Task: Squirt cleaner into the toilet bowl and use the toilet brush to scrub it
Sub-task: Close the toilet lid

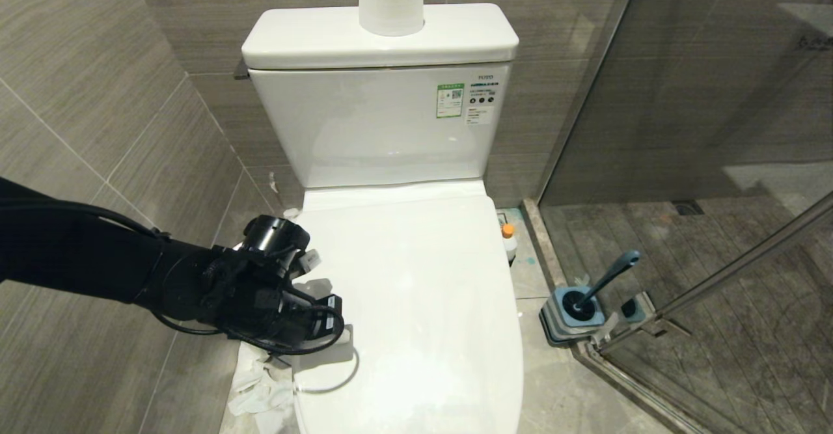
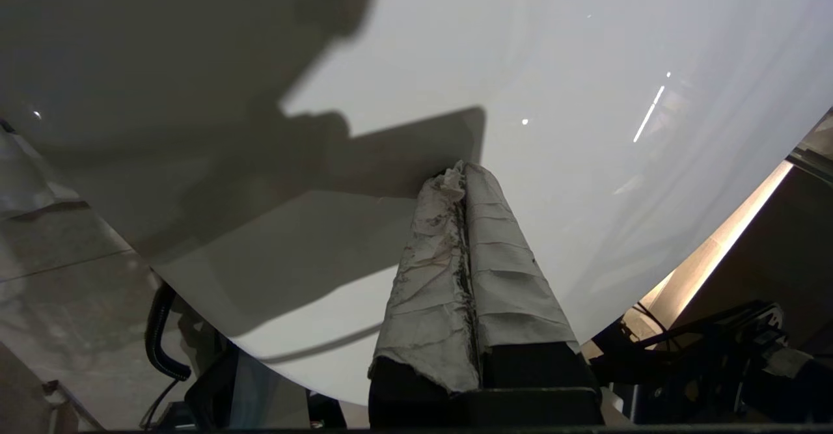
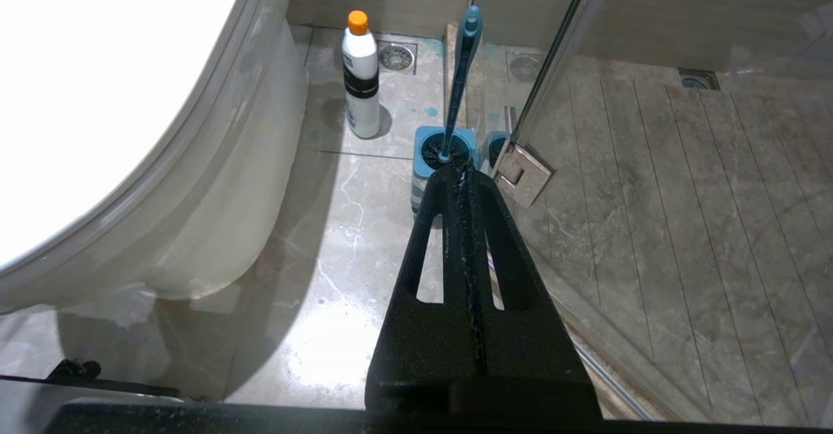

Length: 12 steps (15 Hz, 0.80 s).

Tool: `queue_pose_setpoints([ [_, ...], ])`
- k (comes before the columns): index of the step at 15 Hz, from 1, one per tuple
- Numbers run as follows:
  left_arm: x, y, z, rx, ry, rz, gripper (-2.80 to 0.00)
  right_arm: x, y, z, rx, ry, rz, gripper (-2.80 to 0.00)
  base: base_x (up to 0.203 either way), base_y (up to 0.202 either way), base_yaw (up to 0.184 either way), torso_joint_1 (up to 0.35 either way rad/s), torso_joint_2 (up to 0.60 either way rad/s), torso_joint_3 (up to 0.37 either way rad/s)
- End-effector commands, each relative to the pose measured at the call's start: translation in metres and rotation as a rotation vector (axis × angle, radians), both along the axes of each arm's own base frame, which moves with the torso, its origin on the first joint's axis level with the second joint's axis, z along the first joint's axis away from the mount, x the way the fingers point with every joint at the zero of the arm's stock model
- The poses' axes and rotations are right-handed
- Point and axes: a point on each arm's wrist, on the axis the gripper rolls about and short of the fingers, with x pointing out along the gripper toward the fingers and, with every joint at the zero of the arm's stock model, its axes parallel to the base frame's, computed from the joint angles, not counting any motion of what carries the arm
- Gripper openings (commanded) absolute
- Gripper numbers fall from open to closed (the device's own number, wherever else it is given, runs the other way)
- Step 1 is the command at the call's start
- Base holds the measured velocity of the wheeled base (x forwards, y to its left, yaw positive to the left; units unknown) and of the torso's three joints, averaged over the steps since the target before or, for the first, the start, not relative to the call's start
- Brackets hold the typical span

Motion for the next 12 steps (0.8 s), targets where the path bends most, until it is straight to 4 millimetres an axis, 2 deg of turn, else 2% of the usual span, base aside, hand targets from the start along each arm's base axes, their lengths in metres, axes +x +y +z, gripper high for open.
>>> queue_pose_setpoints([
  [1, 0.000, 0.000, 0.000, -0.001, -0.001, 0.001, -2.80, 0.000, 0.000, 0.000, -0.001, 0.001, 0.001, -2.80, 0.000, 0.000, 0.000, 0.000, 0.00, 0.000],
  [3, -0.001, 0.001, 0.008, -0.010, -0.024, 0.004, -2.80, 0.000, 0.000, 0.000, -0.001, 0.001, 0.001, -2.80, 0.000, 0.000, 0.000, 0.000, 0.00, 0.000],
  [5, -0.004, 0.002, 0.029, -0.037, -0.088, 0.001, -2.80, 0.000, 0.000, 0.000, -0.001, 0.001, 0.001, -2.80, 0.000, 0.000, 0.000, 0.000, 0.00, 0.000],
  [10, -0.015, 0.000, 0.103, -0.064, -0.264, -0.012, -2.80, 0.000, 0.000, 0.000, -0.001, 0.001, 0.001, -2.80, 0.000, 0.000, 0.000, 0.000, 0.00, 0.000],
  [12, -0.034, 0.006, 0.144, 0.029, -0.322, -0.027, -2.80, 0.000, 0.000, 0.000, -0.001, 0.001, 0.001, -2.80, 0.000, 0.000, 0.000, 0.000, 0.00, 0.000],
])
